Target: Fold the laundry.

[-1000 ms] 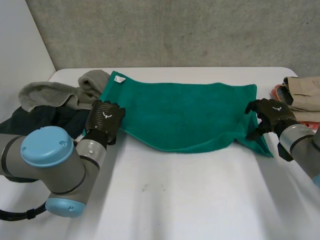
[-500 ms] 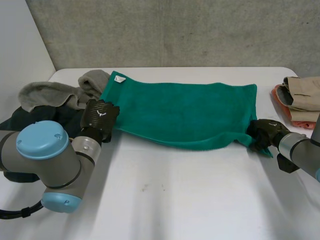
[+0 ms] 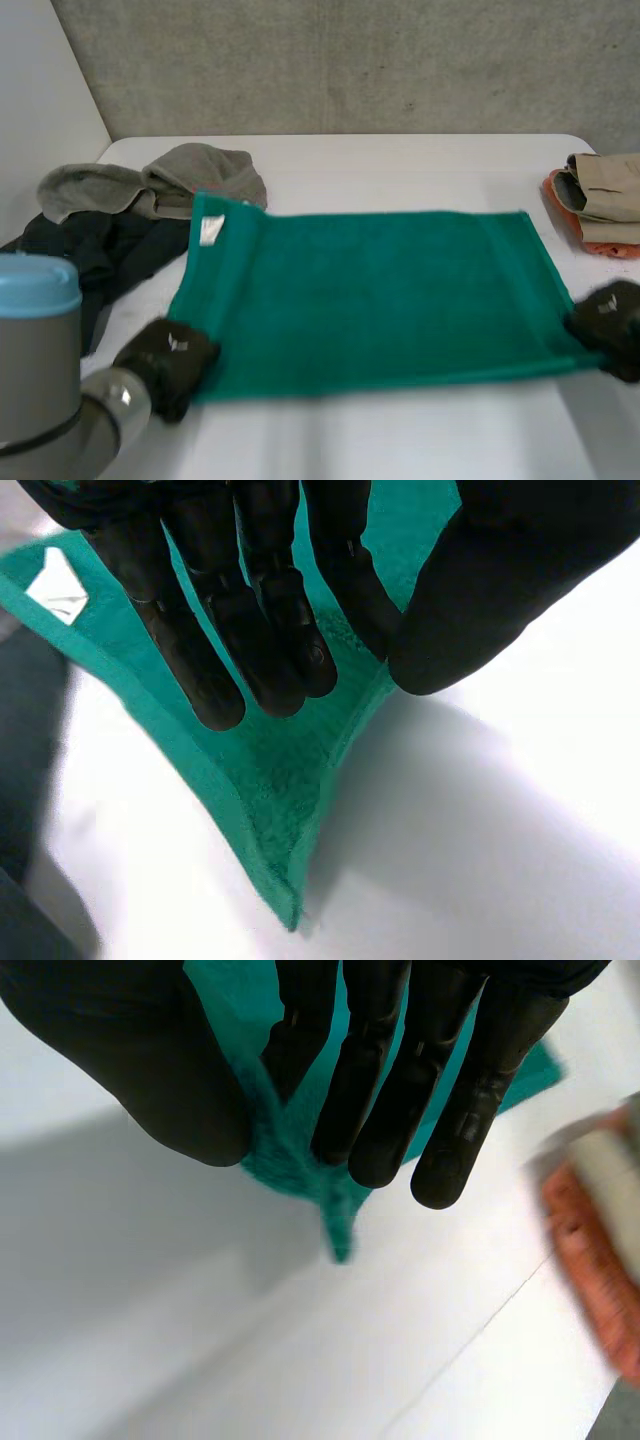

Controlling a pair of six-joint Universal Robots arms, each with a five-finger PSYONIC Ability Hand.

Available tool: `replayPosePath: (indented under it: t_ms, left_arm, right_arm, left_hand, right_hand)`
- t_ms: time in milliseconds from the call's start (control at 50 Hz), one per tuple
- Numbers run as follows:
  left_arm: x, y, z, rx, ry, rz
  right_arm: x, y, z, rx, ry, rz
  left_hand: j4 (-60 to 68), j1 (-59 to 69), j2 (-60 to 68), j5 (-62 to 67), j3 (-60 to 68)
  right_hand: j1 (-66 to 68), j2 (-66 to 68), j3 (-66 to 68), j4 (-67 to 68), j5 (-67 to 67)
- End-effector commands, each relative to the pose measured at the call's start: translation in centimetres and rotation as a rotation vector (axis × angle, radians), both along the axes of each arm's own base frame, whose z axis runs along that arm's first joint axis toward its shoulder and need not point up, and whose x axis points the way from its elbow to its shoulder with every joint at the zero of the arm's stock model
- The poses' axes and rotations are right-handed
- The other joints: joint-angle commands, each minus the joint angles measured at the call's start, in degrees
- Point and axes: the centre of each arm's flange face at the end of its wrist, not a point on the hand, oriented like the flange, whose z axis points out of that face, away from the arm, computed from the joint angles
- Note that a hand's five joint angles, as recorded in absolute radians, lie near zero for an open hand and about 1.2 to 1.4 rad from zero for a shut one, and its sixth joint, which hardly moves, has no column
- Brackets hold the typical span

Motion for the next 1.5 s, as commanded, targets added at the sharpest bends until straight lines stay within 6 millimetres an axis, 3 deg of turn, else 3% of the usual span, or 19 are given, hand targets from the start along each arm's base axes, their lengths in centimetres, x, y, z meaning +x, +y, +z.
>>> replayPosePath:
  t_ms: [20,160,380,620,720,740,760,780,800,820,860,960,1040,1080,1160,1180,1300,1400,1500]
  left_arm:
    - [0.3,3.4,-0.3,0.073,-0.095,-0.102]
    - [-1.9,-0.4,-0.8,-0.018,-0.056,-0.104]
    - [-7.2,-10.1,-1.5,-0.358,0.087,-0.073]
    - [-10.7,-20.3,-4.3,-0.737,-0.028,-0.064]
    - [-11.4,-22.0,-4.6,-0.821,0.003,-0.049]
    - [-11.5,-22.2,-4.7,-0.83,0.009,-0.047]
    - [-11.7,-22.3,-4.7,-0.846,0.022,-0.048]
    - [-11.8,-22.4,-4.8,-0.853,0.028,-0.052]
    - [-11.8,-22.4,-4.7,-0.859,0.039,-0.055]
    - [-11.9,-22.4,-4.7,-0.864,0.048,-0.062]
    - [-12.1,-22.0,-4.5,-0.868,0.082,-0.074]
    - [-12.0,-20.5,-2.1,-0.878,0.153,-0.072]
    - [-11.3,-18.5,-0.9,-0.845,0.206,-0.066]
    - [-11.2,-17.7,-0.9,-0.825,0.221,-0.066]
    - [-10.4,-15.8,0.6,-0.797,0.266,-0.056]
    - [-9.9,-14.9,0.8,-0.778,0.282,-0.052]
    - [-8.6,-12.4,1.0,-0.7,0.358,-0.027]
    - [-7.9,-10.9,0.5,-0.627,0.427,-0.002]
    - [-7.9,-10.9,0.5,-0.622,0.436,0.003]
  right_arm:
    - [-1.0,2.3,-0.2,0.128,0.072,0.013]
    - [-0.5,0.7,-0.5,0.034,0.086,0.037]
    - [3.8,-6.7,-1.9,-0.338,0.019,0.089]
    - [6.1,-16.2,-5.6,-0.553,0.055,0.05]
    - [6.8,-18.2,-6.9,-0.587,0.044,0.051]
    - [6.9,-18.4,-7.1,-0.597,0.045,0.051]
    - [7.0,-18.8,-7.3,-0.62,0.054,0.042]
    - [7.0,-18.9,-7.4,-0.628,0.056,0.037]
    - [7.1,-18.9,-7.4,-0.636,0.053,0.031]
    - [7.1,-19.1,-7.3,-0.649,0.05,0.019]
    - [7.4,-19.0,-6.5,-0.677,0.041,-0.008]
    - [7.1,-17.4,-3.4,-0.682,-0.08,-0.074]
    - [7.2,-14.1,0.6,-0.645,-0.313,-0.099]
    - [7.3,-12.7,1.4,-0.6,-0.378,-0.083]
    - [5.7,-10.4,1.1,-0.453,-0.435,-0.089]
    - [4.5,-9.9,0.8,-0.398,-0.44,-0.112]
    - [1.9,-8.5,-0.8,-0.28,-0.444,-0.156]
    - [0.9,-8.7,-1.9,-0.276,-0.451,-0.165]
    - [0.2,-9.9,-4.6,-0.261,-0.437,-0.183]
  left_hand:
    - [11.12,15.16,11.42,13.21,11.75]
    - [11.12,15.16,11.42,13.21,11.75]
    - [11.12,15.16,11.42,13.21,11.75]
    - [11.12,15.16,11.42,13.21,11.75]
    - [11.12,15.16,11.42,13.21,11.75]
    - [11.12,15.16,11.42,13.21,11.75]
    - [-11.84,-7.79,-11.54,-9.75,-11.21]
    - [-43.38,-39.33,-43.08,-41.28,-42.75]
    - [-58.88,-54.84,-58.58,-56.79,-58.25]
    - [-50.73,-46.69,-50.44,-48.64,-50.1]
    - [-58.88,-54.84,-58.58,-56.79,-58.25]
    - [-58.88,-54.84,-58.58,-56.79,-58.25]
    - [-58.88,-54.84,-58.58,-56.79,-58.25]
    - [-58.88,-54.84,-58.58,-56.79,-58.25]
    - [-58.88,-54.84,-58.58,-56.79,-58.25]
    - [-58.88,-54.84,-58.58,-56.79,-58.25]
    - [-58.88,-54.84,-58.58,-56.79,-58.25]
    - [-58.88,-54.84,-58.58,-56.79,-58.25]
    - [-58.88,-54.84,-58.58,-56.79,-58.25]
  right_hand:
    - [22.79,12.48,12.13,11.88,13.02]
    - [22.79,12.48,12.13,11.88,13.02]
    - [22.79,12.48,12.13,11.88,13.02]
    - [22.79,12.48,12.13,11.88,13.02]
    - [22.79,12.48,12.13,11.88,13.02]
    - [6.19,-4.11,-4.46,-4.72,-3.58]
    - [-47.21,-57.52,-57.87,-58.12,-56.98]
    - [-47.21,-57.52,-57.87,-58.12,-56.98]
    - [-47.21,-57.52,-57.87,-58.12,-56.98]
    - [-47.21,-57.52,-57.87,-58.12,-56.98]
    - [-47.21,-57.52,-57.87,-58.12,-56.98]
    - [-47.21,-57.52,-57.87,-58.12,-56.98]
    - [-47.21,-57.52,-57.87,-58.12,-56.98]
    - [-47.21,-57.52,-57.87,-58.12,-56.98]
    - [-47.21,-57.52,-57.87,-58.12,-56.98]
    - [-47.21,-57.52,-57.87,-58.12,-56.98]
    - [-44.29,-54.6,-54.94,-55.2,-54.06]
    - [-39.39,-49.7,-50.05,-50.3,-49.16]
    - [-35.53,-45.83,-46.18,-46.44,-45.3]
